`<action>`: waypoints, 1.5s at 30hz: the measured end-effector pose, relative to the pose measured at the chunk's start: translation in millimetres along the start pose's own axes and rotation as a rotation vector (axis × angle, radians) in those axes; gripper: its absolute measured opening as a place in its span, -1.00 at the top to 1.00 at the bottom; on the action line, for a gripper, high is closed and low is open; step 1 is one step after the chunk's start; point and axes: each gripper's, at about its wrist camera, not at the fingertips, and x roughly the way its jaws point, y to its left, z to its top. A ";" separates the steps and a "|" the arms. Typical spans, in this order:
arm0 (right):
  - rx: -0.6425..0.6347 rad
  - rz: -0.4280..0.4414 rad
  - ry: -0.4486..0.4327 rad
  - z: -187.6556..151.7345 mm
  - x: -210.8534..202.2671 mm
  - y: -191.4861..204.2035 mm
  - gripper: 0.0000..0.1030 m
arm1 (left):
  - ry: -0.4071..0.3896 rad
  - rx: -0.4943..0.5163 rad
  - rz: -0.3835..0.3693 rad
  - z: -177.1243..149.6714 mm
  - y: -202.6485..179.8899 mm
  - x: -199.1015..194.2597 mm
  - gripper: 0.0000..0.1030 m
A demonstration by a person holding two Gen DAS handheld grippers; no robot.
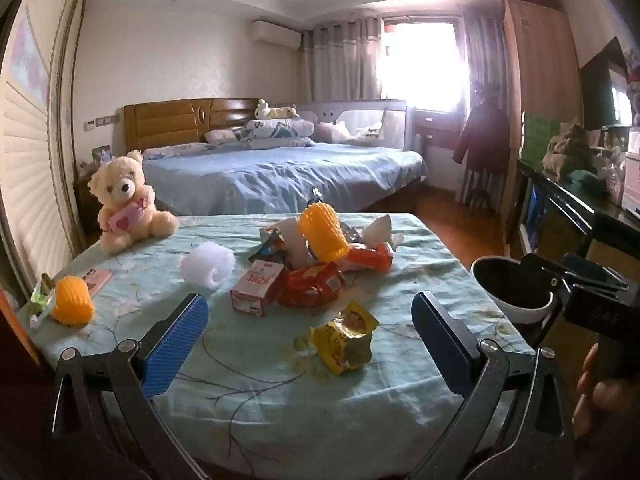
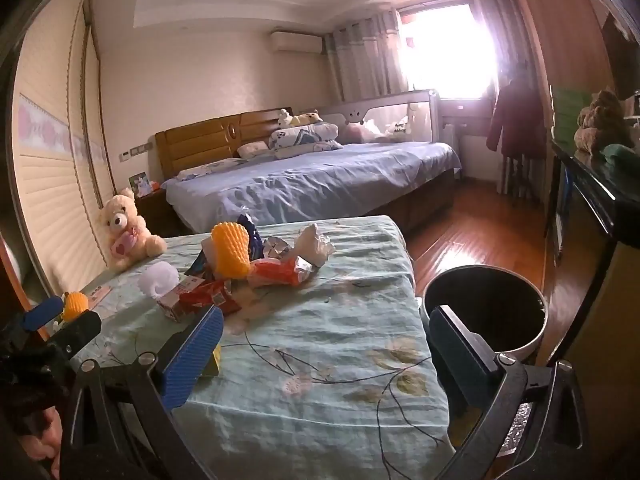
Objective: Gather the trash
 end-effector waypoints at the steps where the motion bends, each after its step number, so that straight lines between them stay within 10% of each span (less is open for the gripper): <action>1: 0.000 0.000 0.000 0.5 -0.5 -0.7 -1.00 | 0.012 -0.006 -0.001 0.5 2.4 8.5 -1.00; 45: -0.006 0.013 0.038 -4.4 12.2 4.2 -1.00 | 0.048 -0.032 0.008 -3.5 11.5 23.7 -1.00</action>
